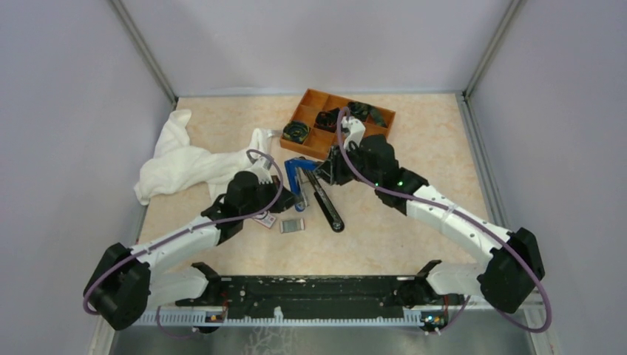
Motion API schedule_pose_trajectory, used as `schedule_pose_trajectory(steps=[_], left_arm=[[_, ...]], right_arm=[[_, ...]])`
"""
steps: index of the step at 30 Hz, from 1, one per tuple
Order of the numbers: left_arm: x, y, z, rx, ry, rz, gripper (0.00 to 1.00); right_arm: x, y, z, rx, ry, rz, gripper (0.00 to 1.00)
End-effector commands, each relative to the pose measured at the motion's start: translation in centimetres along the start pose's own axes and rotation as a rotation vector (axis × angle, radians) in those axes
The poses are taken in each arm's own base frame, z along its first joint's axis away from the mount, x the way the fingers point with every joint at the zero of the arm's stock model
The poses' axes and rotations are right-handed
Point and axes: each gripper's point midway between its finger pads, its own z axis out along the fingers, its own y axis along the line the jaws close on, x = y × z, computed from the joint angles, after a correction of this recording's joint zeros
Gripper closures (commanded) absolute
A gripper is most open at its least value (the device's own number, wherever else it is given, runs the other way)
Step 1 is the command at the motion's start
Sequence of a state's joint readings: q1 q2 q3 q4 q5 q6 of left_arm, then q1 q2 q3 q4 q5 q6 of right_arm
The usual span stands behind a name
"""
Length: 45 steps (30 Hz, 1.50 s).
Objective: Load the staples into the stapler
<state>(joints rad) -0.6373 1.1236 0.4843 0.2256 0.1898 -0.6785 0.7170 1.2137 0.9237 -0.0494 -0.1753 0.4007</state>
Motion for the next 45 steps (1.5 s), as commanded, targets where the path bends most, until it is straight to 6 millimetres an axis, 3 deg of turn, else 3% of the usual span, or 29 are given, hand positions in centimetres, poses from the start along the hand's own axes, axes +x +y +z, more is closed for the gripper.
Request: schedule_pose_trajectory(steps=[1, 6, 10, 19, 25, 35, 39, 45], left_arm=[[2.4, -0.2, -0.3, -0.003, 0.091, 0.162, 1.0], [3.8, -2.1, -0.1, 0.073, 0.122, 0.26, 1.0], [4.6, -3.6, 0.0, 0.143, 0.142, 0.317, 1.0], [6.5, -8.3, -0.1, 0.327, 0.169, 0.467, 1.0], [6.5, -10.7, -0.8, 0.428, 0.137, 0.455, 1.0], [5.9, -10.7, -0.7, 0.409, 0.082, 0.317, 1.0], [5.6, -10.4, -0.6, 0.395, 0.056, 0.294, 1.0], [5.2, -9.2, -0.5, 0.351, 0.027, 0.226, 1.0]], right_arm=[[-10.4, 0.1, -1.9, 0.0, -0.257, -0.054, 1.0], [-12.8, -2.5, -2.3, 0.03, -0.254, -0.019, 1.0], [-13.4, -3.9, -1.9, 0.051, -0.223, -0.002, 1.0], [-10.3, -5.8, 2.5, 0.037, -0.062, 0.065, 1.0], [-8.2, -6.9, 4.9, 0.025, 0.021, 0.096, 0.98], [-8.4, -7.1, 4.9, 0.038, 0.014, 0.079, 0.65], [-9.3, -7.1, 4.6, 0.055, -0.012, 0.064, 0.43], [-10.9, -6.6, 3.3, 0.068, -0.066, 0.033, 0.26]])
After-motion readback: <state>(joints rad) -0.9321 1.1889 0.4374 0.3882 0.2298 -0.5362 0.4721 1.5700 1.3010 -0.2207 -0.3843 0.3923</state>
